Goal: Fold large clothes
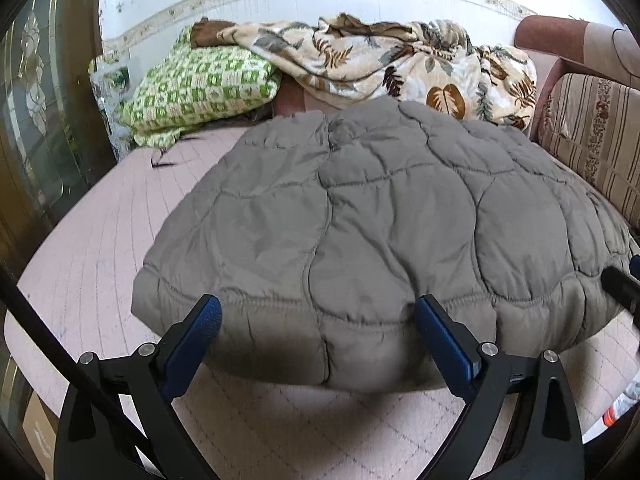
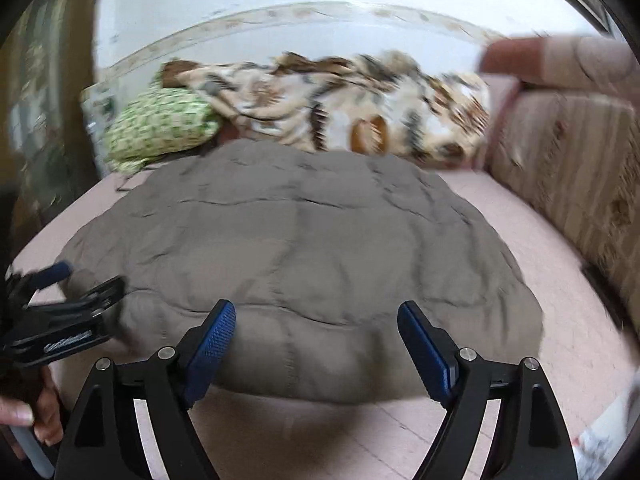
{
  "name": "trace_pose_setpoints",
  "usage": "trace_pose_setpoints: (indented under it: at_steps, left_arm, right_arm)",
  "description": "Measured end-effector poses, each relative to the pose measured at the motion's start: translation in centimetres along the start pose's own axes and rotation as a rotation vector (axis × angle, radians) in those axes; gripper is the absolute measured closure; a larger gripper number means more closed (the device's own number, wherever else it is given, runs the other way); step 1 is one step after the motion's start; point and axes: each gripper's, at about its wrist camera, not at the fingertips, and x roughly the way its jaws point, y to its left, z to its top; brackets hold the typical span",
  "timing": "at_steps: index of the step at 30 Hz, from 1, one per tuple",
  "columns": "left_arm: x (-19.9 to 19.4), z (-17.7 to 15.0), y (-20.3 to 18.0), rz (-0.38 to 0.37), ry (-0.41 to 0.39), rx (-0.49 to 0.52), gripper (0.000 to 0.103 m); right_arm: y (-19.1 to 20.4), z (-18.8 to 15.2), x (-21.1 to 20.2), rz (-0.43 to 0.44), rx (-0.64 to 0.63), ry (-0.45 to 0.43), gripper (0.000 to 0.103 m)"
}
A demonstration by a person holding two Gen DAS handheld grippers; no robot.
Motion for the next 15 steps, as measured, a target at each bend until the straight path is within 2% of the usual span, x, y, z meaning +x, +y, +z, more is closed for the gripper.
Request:
trace_pose_setpoints:
  at_steps: [4, 8, 12, 15]
  left_arm:
    - [0.7, -0.2, 0.7, -0.012, 0.048, -0.025, 0.005]
    - [1.6, -0.2, 0.7, -0.005, 0.080, -0.033, 0.000]
    - [1.7, -0.5, 0.7, -0.003, 0.066, -0.022, 0.000]
    - [1.6, -1.3, 0.5, 0.002, 0.033, -0.004, 0.000]
  right_arm:
    - [-5.4, -0.3, 0.8, -0.036, 0.227, 0.039, 0.016]
    - [-8.2, -0.8, 3.4, -0.023, 0.342, 0.141, 0.015]
    - [-6.4, -0.9, 4.4, -0.073, 0.228, 0.131, 0.009]
    - [-6.1, -1.4, 4.4, -0.081, 0.210, 0.108, 0.009]
